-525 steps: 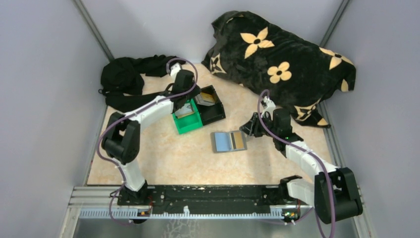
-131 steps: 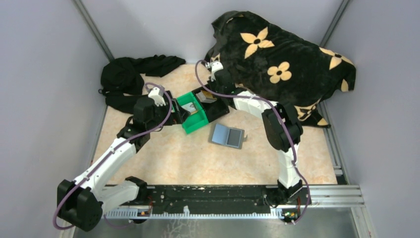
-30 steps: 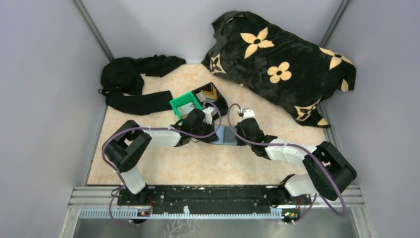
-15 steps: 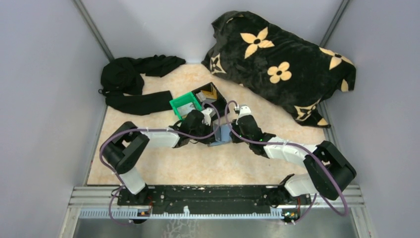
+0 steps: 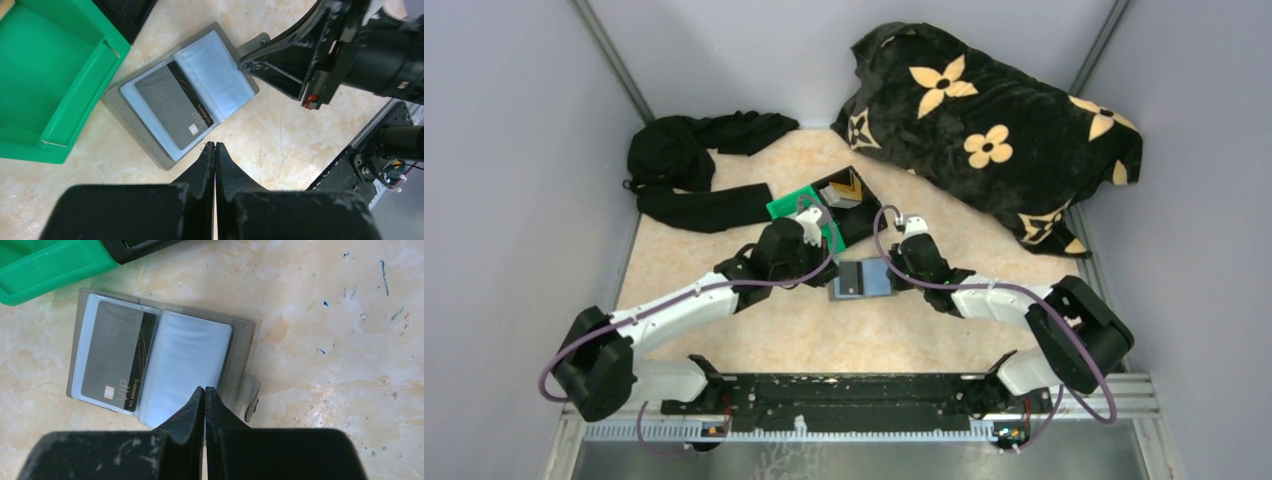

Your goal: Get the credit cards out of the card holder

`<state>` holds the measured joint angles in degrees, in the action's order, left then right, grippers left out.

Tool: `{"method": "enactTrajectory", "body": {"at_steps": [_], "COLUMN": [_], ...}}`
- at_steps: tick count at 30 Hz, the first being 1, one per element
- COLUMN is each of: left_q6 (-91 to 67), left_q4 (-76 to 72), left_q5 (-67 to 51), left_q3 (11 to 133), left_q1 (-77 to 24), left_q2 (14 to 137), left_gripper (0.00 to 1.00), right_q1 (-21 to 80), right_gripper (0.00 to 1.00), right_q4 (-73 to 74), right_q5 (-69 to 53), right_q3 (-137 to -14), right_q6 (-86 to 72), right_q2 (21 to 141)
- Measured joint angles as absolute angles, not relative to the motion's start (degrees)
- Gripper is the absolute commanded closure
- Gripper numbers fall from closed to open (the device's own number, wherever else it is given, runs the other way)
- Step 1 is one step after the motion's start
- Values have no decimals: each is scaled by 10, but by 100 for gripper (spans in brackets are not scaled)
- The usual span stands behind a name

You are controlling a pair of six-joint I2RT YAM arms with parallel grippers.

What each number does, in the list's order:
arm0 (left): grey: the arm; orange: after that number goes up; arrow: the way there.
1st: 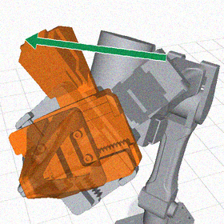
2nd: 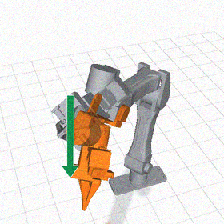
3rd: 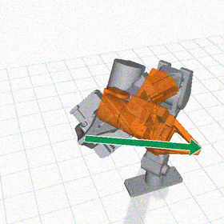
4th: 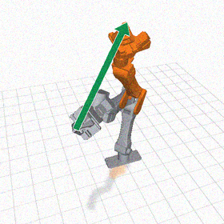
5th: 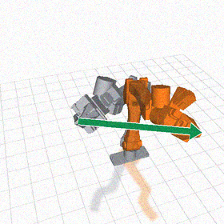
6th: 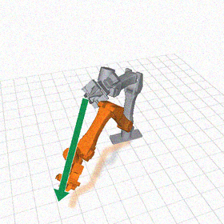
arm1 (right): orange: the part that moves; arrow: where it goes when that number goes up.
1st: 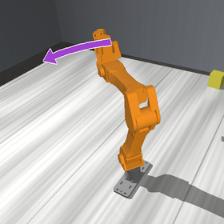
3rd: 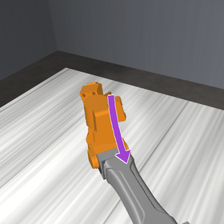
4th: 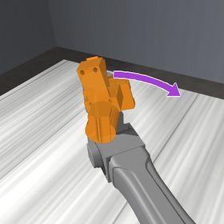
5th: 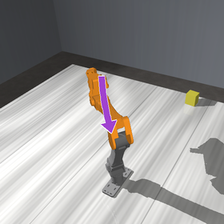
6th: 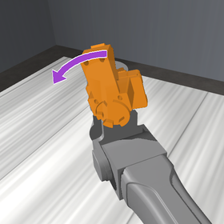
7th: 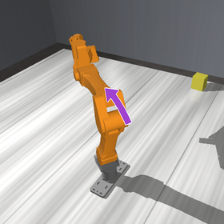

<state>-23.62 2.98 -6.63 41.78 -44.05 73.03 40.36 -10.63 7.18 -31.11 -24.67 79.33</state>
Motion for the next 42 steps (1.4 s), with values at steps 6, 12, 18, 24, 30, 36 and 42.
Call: {"method": "enactTrajectory", "body": {"at_steps": [6, 12, 18, 24, 30, 36, 42], "left_q6": [-239, -246, -248, -249, -249, -249, -241], "left_q4": [17, -25, -46, -79, -108, -106, -76], "left_q5": [-72, -95, -96, -96, -100, -105, -72], "left_q3": [419, 397, 363, 359, 359, 359, 362], "left_q1": [-442, -442, -442, -442, -443, -443, -443], "left_q2": [745, 834, 868, 886, 899, 897, 856], "left_gripper": [100, 100, 100, 100, 100, 100, 100], "right_q1": [404, 404, 404, 404, 402, 390, 367], "right_gripper": [100, 89, 83, 68, 60, 64, 66], "right_q4": [-112, -111, -134, -209, -282, -338, -406], "right_q5": [62, 35, -27, -91, -120, -138, -163], "right_q3": [-310, -310, -312, -308, -272, -256, -229], "right_q6": [-247, -248, -265, -299, -335, -356, -384], "right_q2": [801, 772, 765, 841, 879, 896, 916]}}
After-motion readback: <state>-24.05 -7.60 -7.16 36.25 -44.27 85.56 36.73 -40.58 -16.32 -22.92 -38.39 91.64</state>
